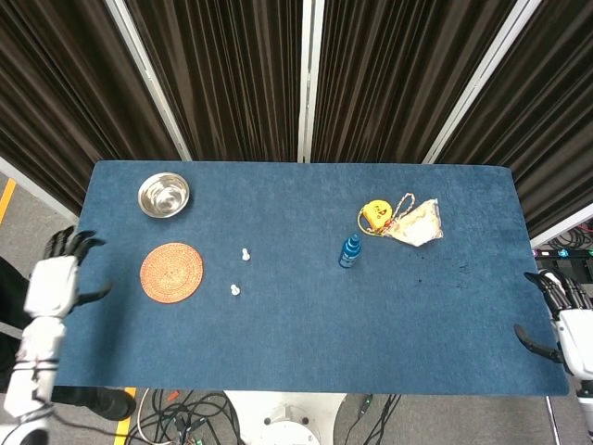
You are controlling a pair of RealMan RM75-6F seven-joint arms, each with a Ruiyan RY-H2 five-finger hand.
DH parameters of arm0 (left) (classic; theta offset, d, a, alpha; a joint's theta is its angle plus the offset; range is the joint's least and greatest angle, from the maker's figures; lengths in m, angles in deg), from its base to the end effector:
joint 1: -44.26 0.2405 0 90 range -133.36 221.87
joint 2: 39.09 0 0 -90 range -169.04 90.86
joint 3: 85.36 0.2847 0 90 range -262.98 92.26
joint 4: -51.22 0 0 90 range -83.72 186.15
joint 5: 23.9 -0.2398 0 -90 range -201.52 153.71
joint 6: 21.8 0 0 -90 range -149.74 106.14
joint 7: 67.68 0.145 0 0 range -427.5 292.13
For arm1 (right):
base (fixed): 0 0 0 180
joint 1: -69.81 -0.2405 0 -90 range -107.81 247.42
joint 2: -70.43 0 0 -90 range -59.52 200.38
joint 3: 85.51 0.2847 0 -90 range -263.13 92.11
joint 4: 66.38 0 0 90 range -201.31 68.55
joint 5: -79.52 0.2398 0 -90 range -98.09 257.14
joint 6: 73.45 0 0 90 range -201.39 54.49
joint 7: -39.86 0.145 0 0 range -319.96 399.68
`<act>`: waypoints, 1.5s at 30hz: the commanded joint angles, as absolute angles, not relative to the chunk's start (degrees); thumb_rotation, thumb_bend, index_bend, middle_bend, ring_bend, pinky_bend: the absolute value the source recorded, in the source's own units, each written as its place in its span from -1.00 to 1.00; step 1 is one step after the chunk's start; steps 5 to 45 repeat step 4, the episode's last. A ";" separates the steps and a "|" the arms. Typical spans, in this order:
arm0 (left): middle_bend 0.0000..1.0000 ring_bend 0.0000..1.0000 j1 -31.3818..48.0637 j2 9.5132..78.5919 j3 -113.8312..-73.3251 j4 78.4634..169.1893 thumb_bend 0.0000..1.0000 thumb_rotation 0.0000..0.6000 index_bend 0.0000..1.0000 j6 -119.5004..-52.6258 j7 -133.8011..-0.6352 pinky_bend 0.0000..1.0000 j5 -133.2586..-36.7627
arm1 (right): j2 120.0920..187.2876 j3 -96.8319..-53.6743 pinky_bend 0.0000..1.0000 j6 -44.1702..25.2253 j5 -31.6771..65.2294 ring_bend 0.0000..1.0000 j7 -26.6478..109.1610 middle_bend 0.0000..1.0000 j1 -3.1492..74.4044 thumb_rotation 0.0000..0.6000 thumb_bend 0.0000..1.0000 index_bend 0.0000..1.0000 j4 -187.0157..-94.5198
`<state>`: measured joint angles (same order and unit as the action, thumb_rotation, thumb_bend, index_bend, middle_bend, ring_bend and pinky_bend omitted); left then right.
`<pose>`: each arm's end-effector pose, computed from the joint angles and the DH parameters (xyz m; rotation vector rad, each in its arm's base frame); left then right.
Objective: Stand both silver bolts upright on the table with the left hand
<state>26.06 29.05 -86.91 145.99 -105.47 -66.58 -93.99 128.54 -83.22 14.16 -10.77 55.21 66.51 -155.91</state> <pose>-0.3212 0.2556 0.1199 -1.2960 -1.0024 -0.9718 -0.3600 -0.1756 0.1879 1.3754 -0.9542 1.0317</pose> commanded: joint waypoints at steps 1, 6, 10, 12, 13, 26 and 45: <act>-0.67 -1.00 31.74 27.54 -83.39 143.83 -0.67 1.00 -0.46 -110.65 -70.53 -1.00 -98.12 | 129.01 -82.96 -0.80 14.75 -11.06 -0.94 53.85 -0.64 66.48 1.00 -0.62 -0.74 -156.57; -0.67 -1.00 34.93 28.09 -82.13 144.03 -0.68 1.00 -0.46 -113.91 -71.60 -1.00 -100.64 | 129.56 -82.89 -0.80 15.13 -11.39 -0.94 52.30 -0.64 66.47 1.00 -0.62 -0.74 -157.15; -0.67 -1.00 34.93 28.09 -82.13 144.03 -0.68 1.00 -0.46 -113.91 -71.60 -1.00 -100.64 | 129.56 -82.89 -0.80 15.13 -11.39 -0.94 52.30 -0.64 66.47 1.00 -0.62 -0.74 -157.15; -0.67 -1.00 34.93 28.09 -82.13 144.03 -0.68 1.00 -0.46 -113.91 -71.60 -1.00 -100.64 | 129.56 -82.89 -0.80 15.13 -11.39 -0.94 52.30 -0.64 66.47 1.00 -0.62 -0.74 -157.15; -0.67 -1.00 34.93 28.09 -82.13 144.03 -0.68 1.00 -0.46 -113.91 -71.60 -1.00 -100.64 | 129.56 -82.89 -0.80 15.13 -11.39 -0.94 52.30 -0.64 66.47 1.00 -0.62 -0.74 -157.15; -0.67 -1.00 34.93 28.09 -82.13 144.03 -0.68 1.00 -0.46 -113.91 -71.60 -1.00 -100.64 | 129.56 -82.89 -0.80 15.13 -11.39 -0.94 52.30 -0.64 66.47 1.00 -0.62 -0.74 -157.15; -0.67 -1.00 34.93 28.09 -82.13 144.03 -0.68 1.00 -0.46 -113.91 -71.60 -1.00 -100.64 | 129.56 -82.89 -0.80 15.13 -11.39 -0.94 52.30 -0.64 66.47 1.00 -0.62 -0.74 -157.15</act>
